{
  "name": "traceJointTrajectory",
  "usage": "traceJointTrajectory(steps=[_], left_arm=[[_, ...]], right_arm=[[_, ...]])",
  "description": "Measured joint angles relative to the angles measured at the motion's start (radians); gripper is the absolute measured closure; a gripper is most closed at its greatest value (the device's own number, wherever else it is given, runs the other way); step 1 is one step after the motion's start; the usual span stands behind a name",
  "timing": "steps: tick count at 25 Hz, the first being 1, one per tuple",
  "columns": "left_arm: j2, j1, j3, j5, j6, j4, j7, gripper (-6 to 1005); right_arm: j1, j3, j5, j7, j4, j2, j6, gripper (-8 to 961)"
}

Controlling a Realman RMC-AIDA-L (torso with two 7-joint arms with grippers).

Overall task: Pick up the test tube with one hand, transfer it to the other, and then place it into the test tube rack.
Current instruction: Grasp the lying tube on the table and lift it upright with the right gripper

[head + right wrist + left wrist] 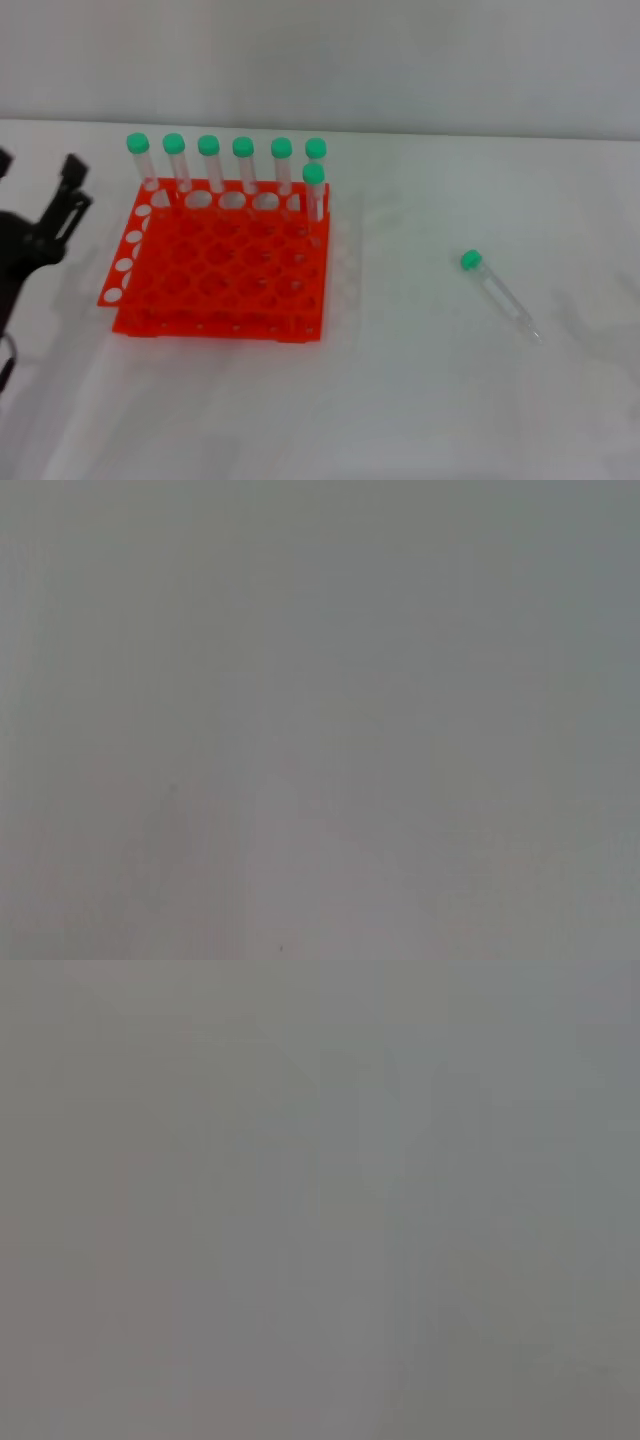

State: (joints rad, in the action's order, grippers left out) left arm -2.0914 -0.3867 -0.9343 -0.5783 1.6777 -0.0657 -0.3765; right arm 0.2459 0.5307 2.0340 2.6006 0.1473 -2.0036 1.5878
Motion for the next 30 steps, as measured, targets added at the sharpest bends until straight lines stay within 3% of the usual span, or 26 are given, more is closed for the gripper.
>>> traceJointTrajectory(steps=[5, 13, 18, 25, 30], left_arm=[[-0.003, 0.089, 0.002, 0.077, 0.034, 0.018, 0.0, 129], [-0.004, 0.126, 0.002, 0.156, 0.04, 0.009, -0.004, 137], [-0.004, 0.125, 0.0, 0.184, 0.031, 0.009, -0.023, 142], [-0.002, 0.111, -0.003, 0.184, 0.009, 0.009, -0.029, 149], [-0.003, 0.11, -0.001, 0.19, -0.027, 0.007, -0.078, 154]], right_arm=[[0.004, 0.009, -0.003, -0.008, 0.009, 0.0, 0.008, 91], [0.012, 0.044, -0.07, -0.154, 0.134, 0.0, -0.002, 100], [0.018, 0.144, -0.225, -0.483, 0.414, 0.0, -0.132, 105], [0.026, 0.415, -0.45, -0.943, 0.836, -0.001, -0.37, 125], [0.042, 0.581, -0.792, -1.362, 1.193, -0.002, -0.44, 181]])
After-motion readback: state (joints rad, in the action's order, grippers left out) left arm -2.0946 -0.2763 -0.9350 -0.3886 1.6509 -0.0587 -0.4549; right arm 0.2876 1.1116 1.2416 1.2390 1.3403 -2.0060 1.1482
